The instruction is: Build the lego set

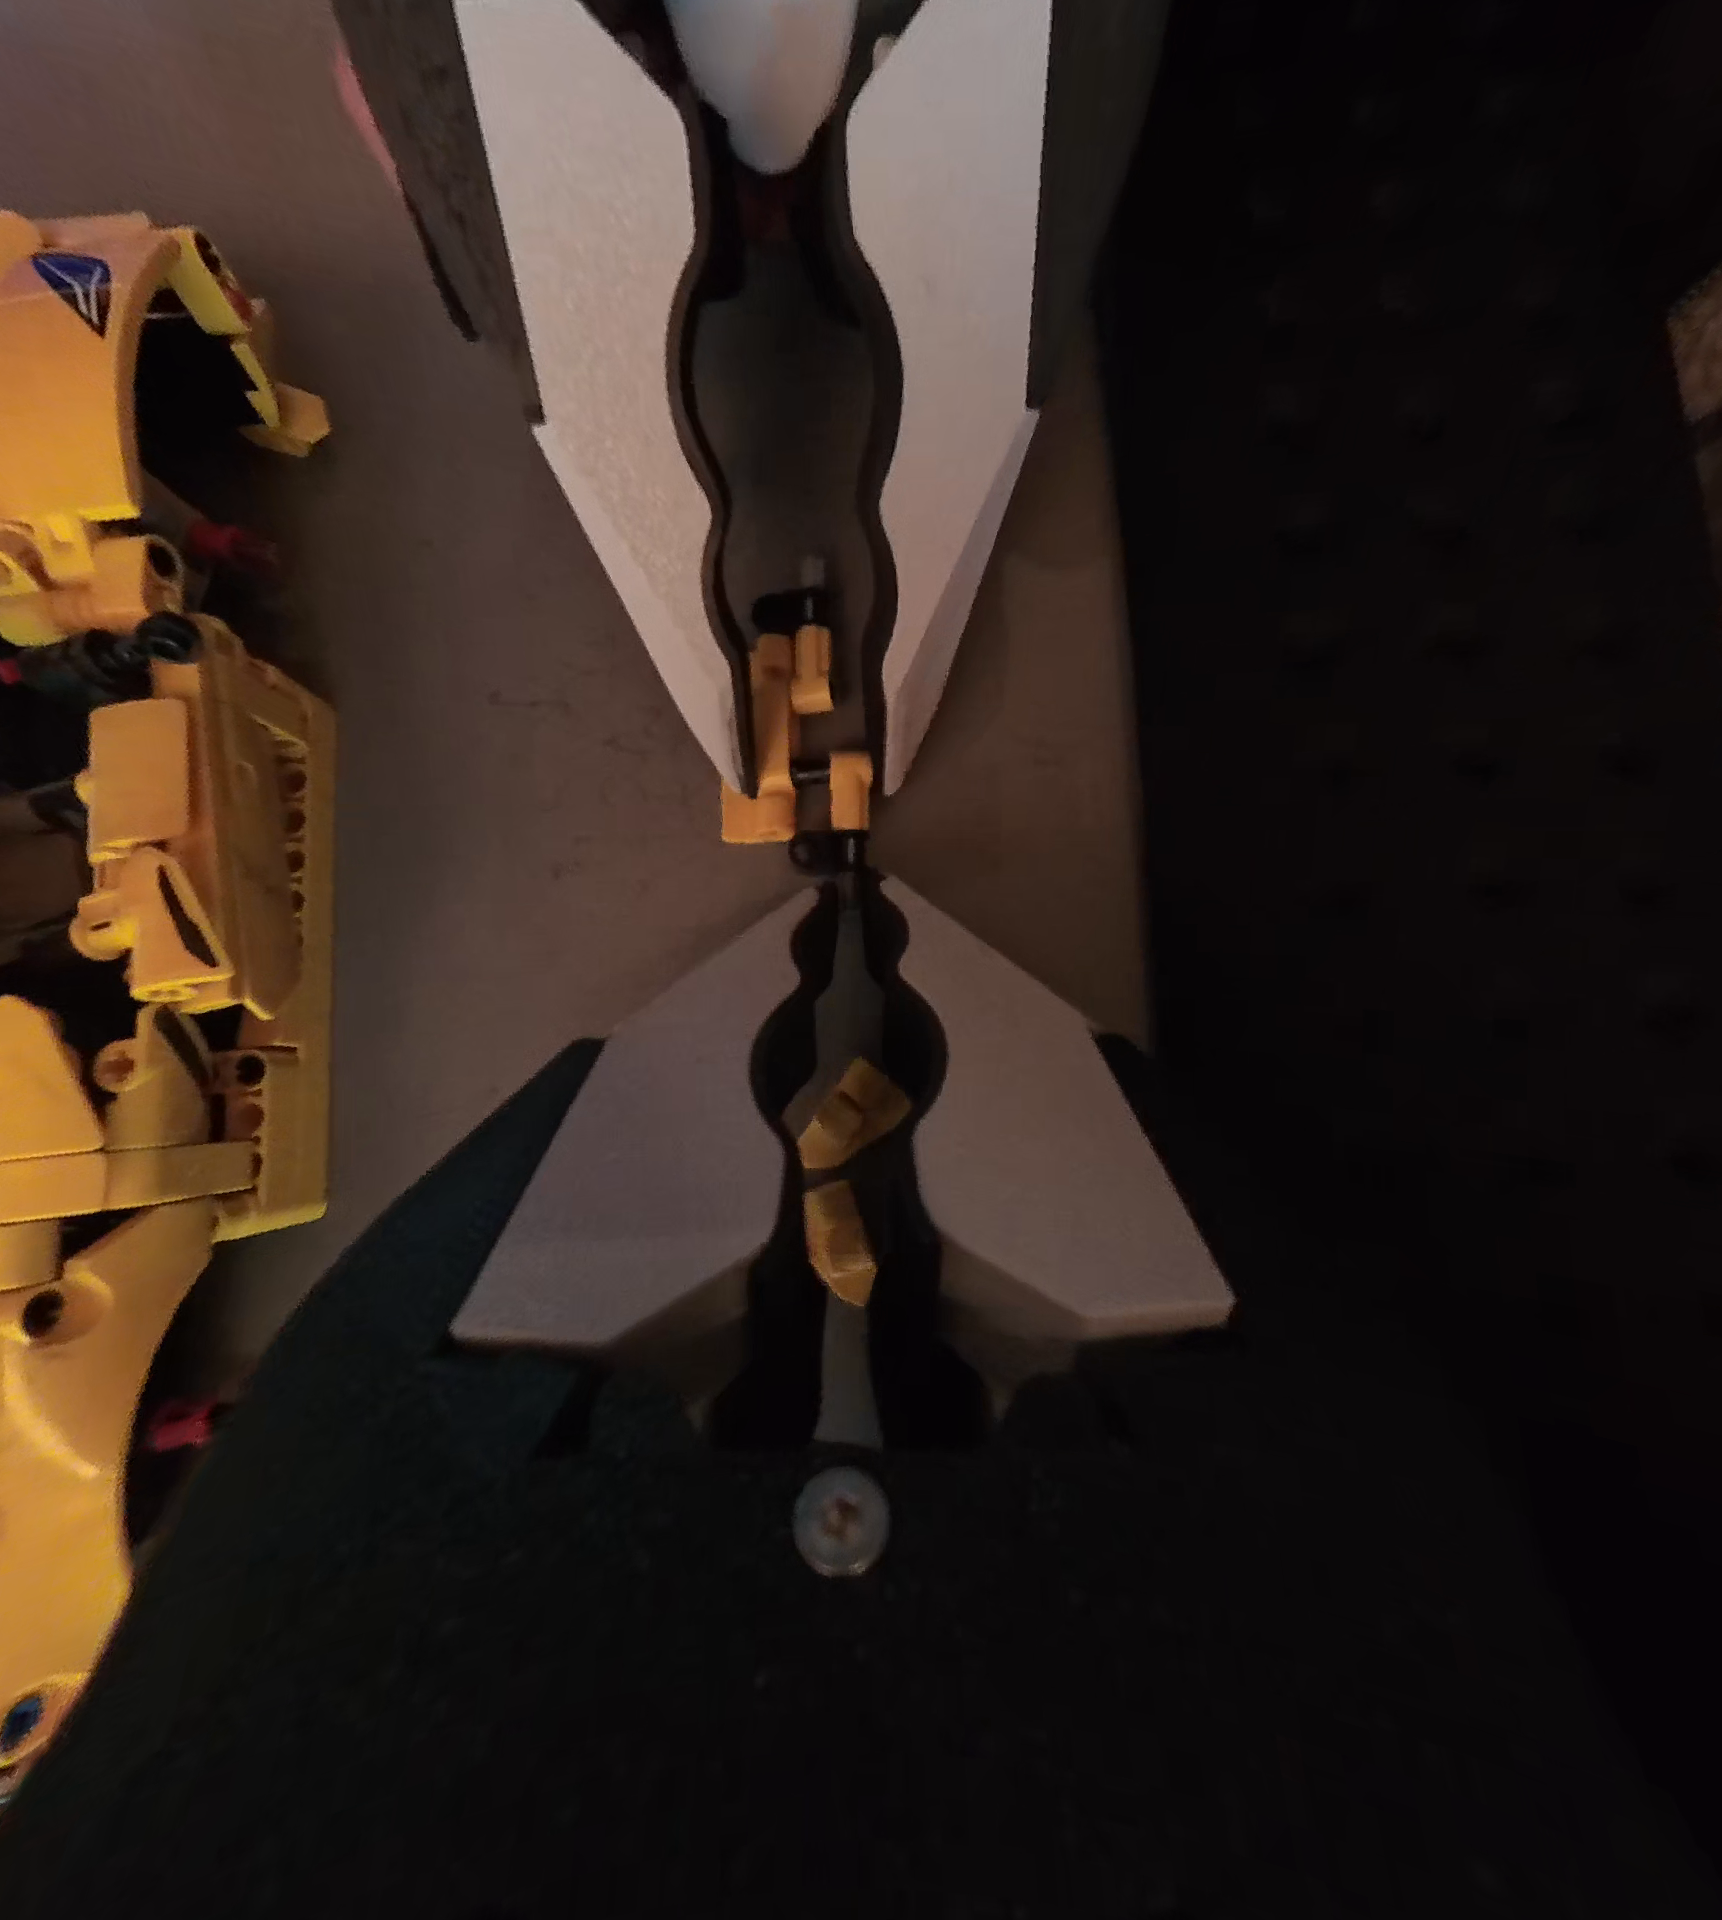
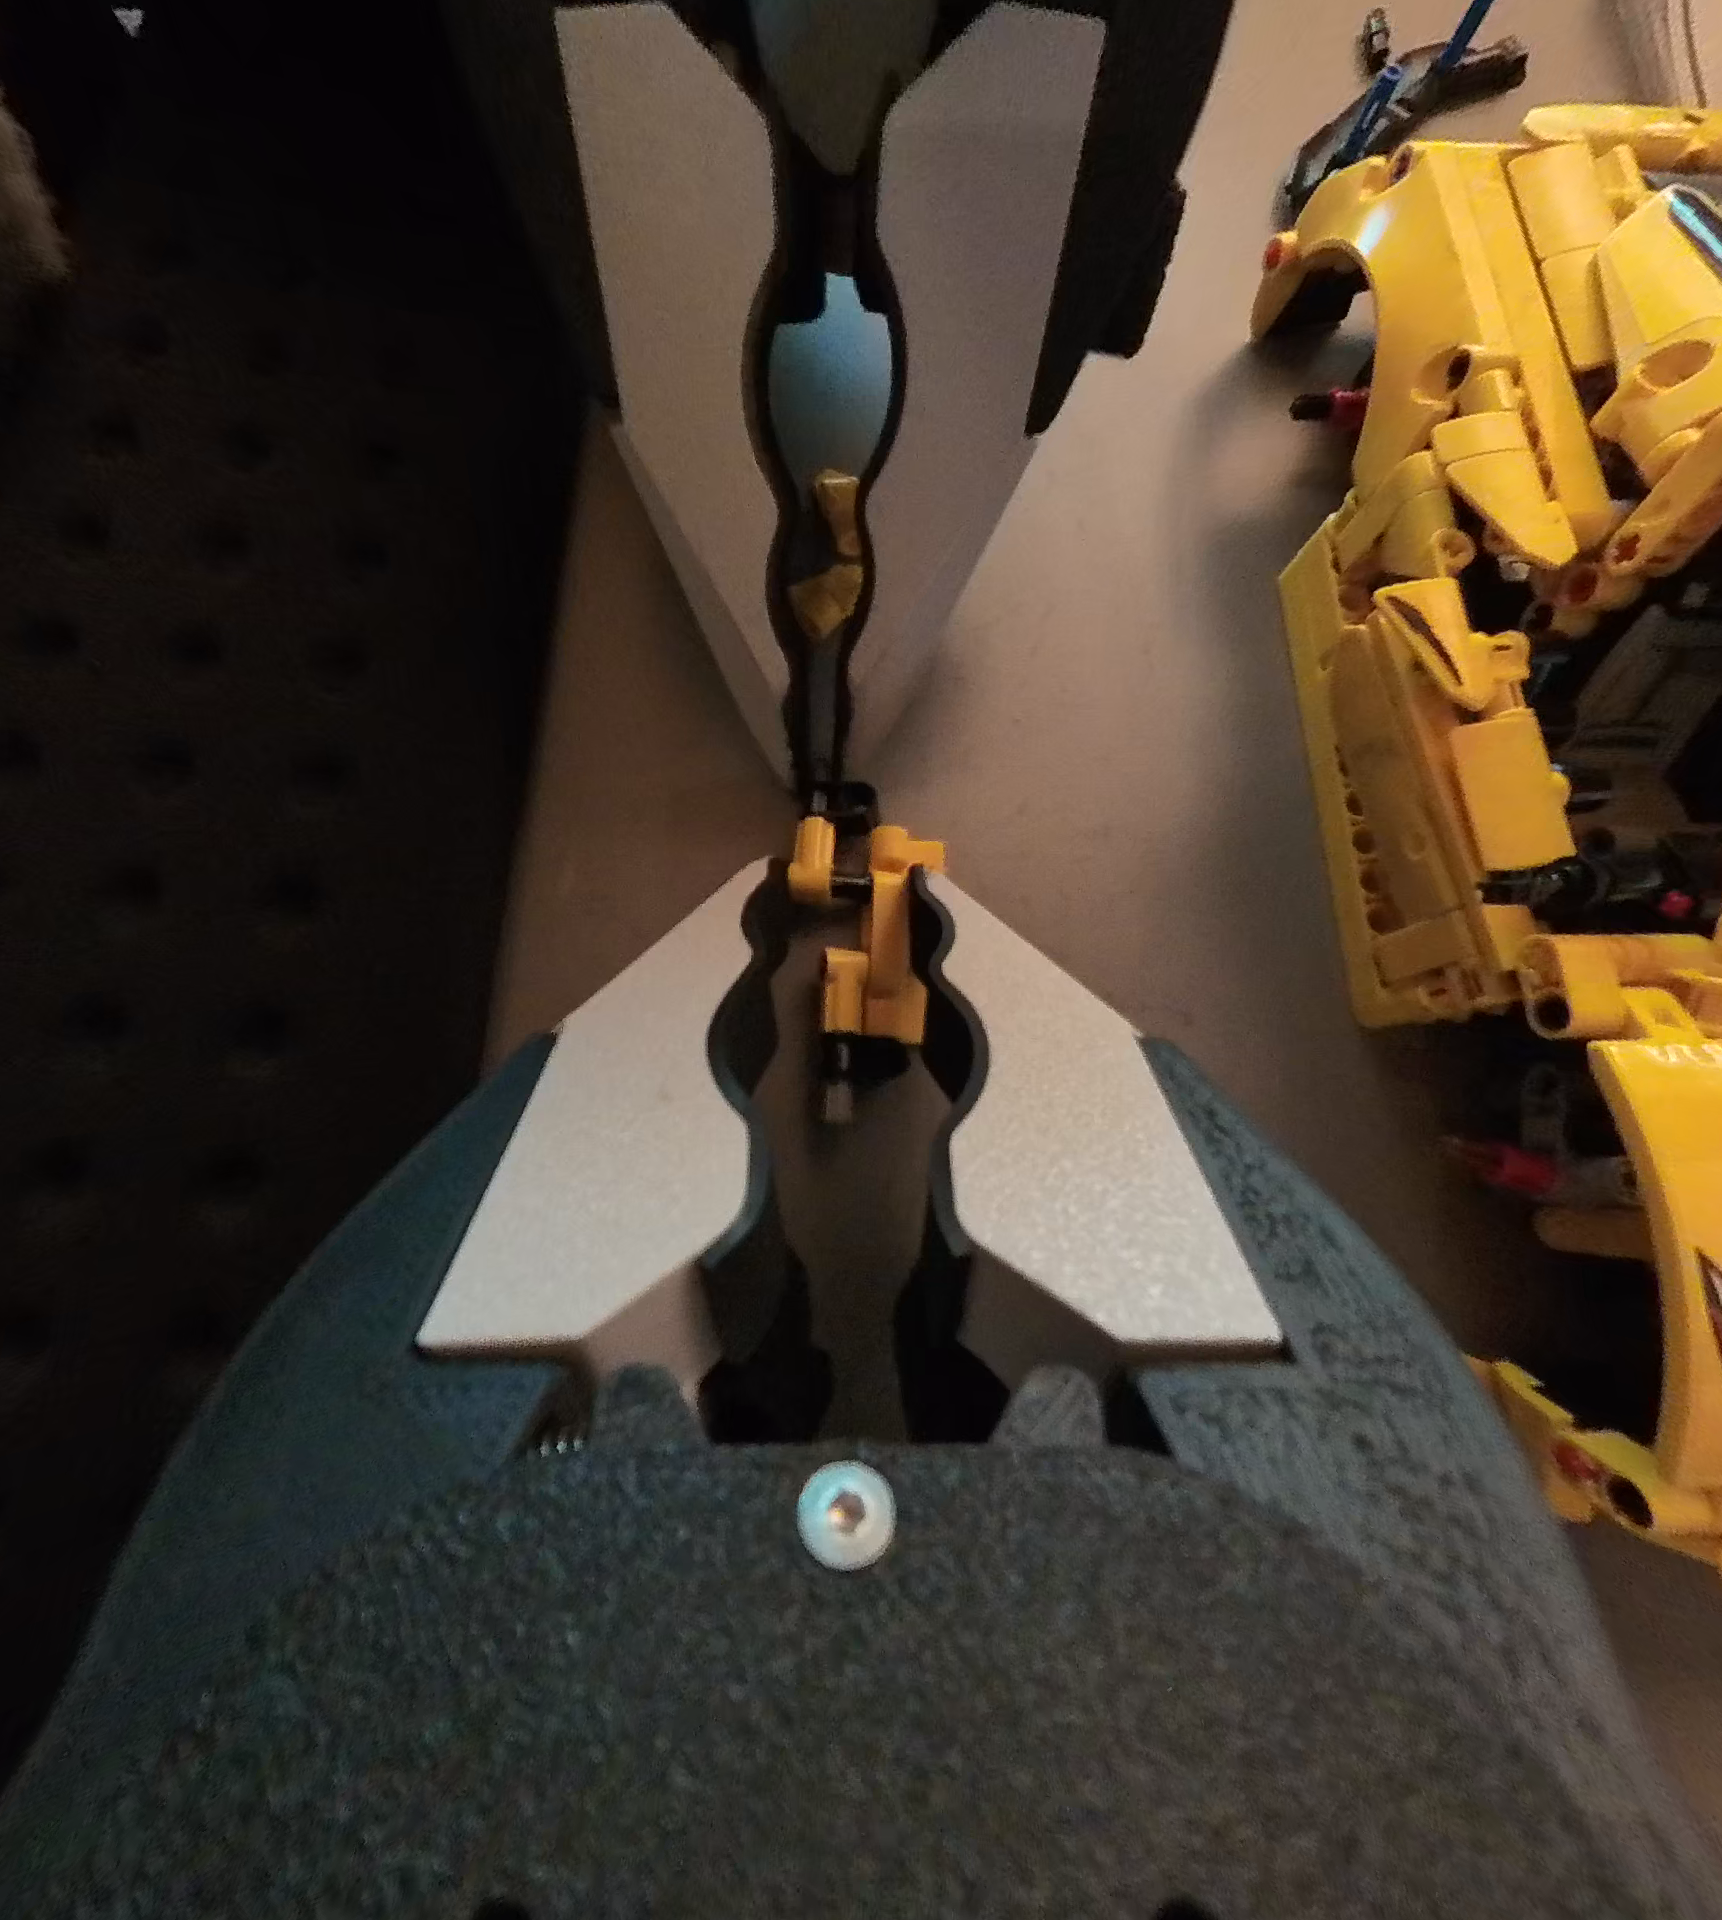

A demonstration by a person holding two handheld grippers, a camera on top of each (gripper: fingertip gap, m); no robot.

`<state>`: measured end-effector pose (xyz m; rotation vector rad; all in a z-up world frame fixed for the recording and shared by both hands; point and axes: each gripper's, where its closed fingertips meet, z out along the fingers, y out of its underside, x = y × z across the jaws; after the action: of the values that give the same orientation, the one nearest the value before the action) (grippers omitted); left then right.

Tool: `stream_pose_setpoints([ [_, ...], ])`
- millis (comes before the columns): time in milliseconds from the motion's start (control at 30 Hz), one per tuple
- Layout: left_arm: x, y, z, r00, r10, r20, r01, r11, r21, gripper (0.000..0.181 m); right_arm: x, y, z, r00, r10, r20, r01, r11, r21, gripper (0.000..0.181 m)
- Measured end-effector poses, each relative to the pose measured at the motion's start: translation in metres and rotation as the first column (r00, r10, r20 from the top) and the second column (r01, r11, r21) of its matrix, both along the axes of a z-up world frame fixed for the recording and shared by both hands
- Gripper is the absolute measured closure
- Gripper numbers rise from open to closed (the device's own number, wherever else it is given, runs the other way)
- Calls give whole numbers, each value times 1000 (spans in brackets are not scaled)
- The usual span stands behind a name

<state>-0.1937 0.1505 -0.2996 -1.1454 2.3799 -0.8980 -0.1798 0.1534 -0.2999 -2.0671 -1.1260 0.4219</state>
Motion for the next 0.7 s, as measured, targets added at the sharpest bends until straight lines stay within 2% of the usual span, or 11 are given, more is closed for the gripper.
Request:
stream_pose_setpoints([
  [133,0,0,0,1000,1,-9,-1,1000,5,178,0,0,0,1000,11,2,-11,1000,-16,158],
  [300,-2,0,1,984,78,-162,-114,969,-220,179,-1,1,-1,991,61,119,-73,993,94,159],
  [433,-2,-1,1,980,72,-186,-115,967,-229,178,-1,-1,-1,989,61,138,-74,993,93,159],
  [533,-3,-3,1,971,61,-231,-124,955,-269,178,-2,-2,-1,998,20,66,-21,1000,11,158],
  [700,-4,-7,2,961,48,-272,-142,931,-336,177,-3,-4,-1,997,29,77,-33,998,48,157],
])
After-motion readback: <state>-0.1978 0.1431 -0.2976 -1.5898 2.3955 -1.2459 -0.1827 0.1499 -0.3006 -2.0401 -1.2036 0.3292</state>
